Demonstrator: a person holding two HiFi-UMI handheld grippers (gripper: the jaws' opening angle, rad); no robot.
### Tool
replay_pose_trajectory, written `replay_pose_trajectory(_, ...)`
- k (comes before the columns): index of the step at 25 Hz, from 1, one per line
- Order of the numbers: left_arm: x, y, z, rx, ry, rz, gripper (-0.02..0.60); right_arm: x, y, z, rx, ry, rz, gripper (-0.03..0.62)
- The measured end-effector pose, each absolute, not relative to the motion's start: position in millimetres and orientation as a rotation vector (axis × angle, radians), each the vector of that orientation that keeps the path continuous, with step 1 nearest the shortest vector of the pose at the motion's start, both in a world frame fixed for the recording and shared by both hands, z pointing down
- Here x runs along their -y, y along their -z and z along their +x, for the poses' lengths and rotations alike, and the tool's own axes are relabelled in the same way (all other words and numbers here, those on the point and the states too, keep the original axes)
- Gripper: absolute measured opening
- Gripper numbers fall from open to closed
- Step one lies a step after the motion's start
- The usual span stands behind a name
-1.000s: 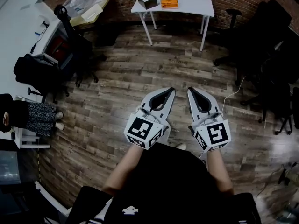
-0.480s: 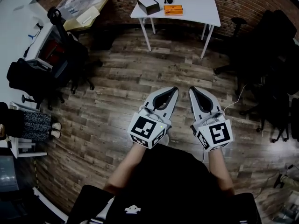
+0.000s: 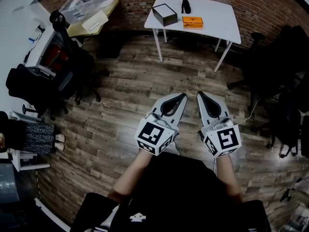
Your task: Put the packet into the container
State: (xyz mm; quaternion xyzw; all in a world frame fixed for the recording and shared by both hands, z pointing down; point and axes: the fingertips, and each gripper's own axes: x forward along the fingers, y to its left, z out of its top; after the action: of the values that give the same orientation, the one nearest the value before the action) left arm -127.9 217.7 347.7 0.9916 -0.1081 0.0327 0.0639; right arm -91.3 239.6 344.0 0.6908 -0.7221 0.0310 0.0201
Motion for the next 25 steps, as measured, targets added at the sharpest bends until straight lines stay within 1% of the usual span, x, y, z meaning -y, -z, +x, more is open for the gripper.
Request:
replay_pose_trajectory(9, -156.8, -357.8, -143.4, 0.353, -0.098, 2.966, 0.006, -192.9, -357.7, -92.3, 2.185, -0.14, 2.147, 0.005)
replay_pose_trajectory(17, -126.0, -374.8, -129.1, 0.388, -0.122, 2.941, 0.006, -164.0, -374.3, -68.4, 2.171, -0.186, 2.143, 0.005)
replay_pose_trajectory(20, -106.2, -382.3, -116.5, 0.416, -0.143, 2.937, 0.006, -142.6, -380.9, -53.3, 2.187, -0.198, 2.144, 0.005)
replay_pose_trajectory(25, -63.0, -389.5, -74.9, 0.431, -0.175, 2.935, 0.006, -96.2, -388.2, -8.4, 2.204, -0.21, 2.152, 0.005)
